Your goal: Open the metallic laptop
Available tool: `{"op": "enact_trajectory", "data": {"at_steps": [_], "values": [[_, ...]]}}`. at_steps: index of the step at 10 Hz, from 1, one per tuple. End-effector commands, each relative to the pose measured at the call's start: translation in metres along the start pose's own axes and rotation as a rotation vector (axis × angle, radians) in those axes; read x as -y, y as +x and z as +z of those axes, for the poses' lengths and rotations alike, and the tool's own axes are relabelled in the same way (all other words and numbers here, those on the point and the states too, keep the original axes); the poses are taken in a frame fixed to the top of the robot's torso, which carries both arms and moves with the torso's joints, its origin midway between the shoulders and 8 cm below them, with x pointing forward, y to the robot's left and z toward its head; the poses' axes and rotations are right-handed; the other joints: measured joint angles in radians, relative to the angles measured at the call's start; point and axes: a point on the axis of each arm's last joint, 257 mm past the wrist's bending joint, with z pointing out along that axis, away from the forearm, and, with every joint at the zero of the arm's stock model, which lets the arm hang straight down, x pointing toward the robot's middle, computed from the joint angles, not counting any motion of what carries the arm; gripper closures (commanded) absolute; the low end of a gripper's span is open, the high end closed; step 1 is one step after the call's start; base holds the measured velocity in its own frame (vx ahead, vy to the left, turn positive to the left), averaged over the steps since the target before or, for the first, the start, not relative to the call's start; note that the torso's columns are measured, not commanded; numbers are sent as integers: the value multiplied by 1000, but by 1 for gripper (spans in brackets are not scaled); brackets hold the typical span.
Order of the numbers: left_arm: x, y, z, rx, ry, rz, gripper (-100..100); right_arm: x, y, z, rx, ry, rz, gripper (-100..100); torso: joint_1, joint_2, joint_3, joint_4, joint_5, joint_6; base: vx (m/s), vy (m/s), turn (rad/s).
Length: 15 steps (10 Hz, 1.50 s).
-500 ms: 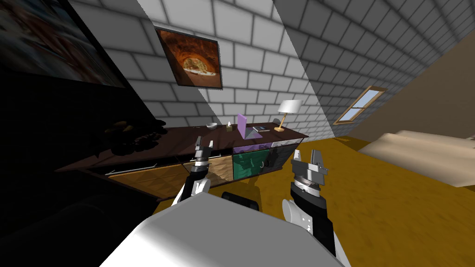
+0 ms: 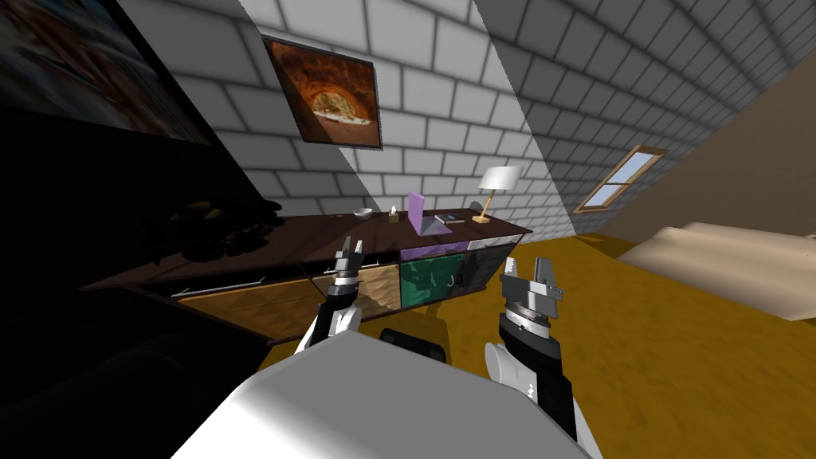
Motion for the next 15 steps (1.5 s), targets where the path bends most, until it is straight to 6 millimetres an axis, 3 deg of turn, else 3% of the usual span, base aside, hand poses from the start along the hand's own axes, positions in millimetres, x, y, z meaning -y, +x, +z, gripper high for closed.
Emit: {"op": "enact_trajectory", "data": {"at_steps": [1,4,5,7,15], "values": [[0,0,0,0,0,0,0,0,0,0,0,0,0,0,0,74,-147,74,0,0,0,0,0],[0,0,0,0,0,0,0,0,0,0,0,0,0,0,0,296,-590,295,0,0,0,0,0],[0,6,5,-38,-1,13,-100,0,0,0,0,0,0,0,0,369,-738,369,0,0,13,-22,22],[2,15,16,-98,0,34,-100,0,0,0,0,1,0,0,-2,412,-827,412,0,0,18,-54,41],[15,44,68,-220,25,100,-100,0,0,0,0,1,0,0,0,417,-831,416,0,0,28,-89,49]]}}
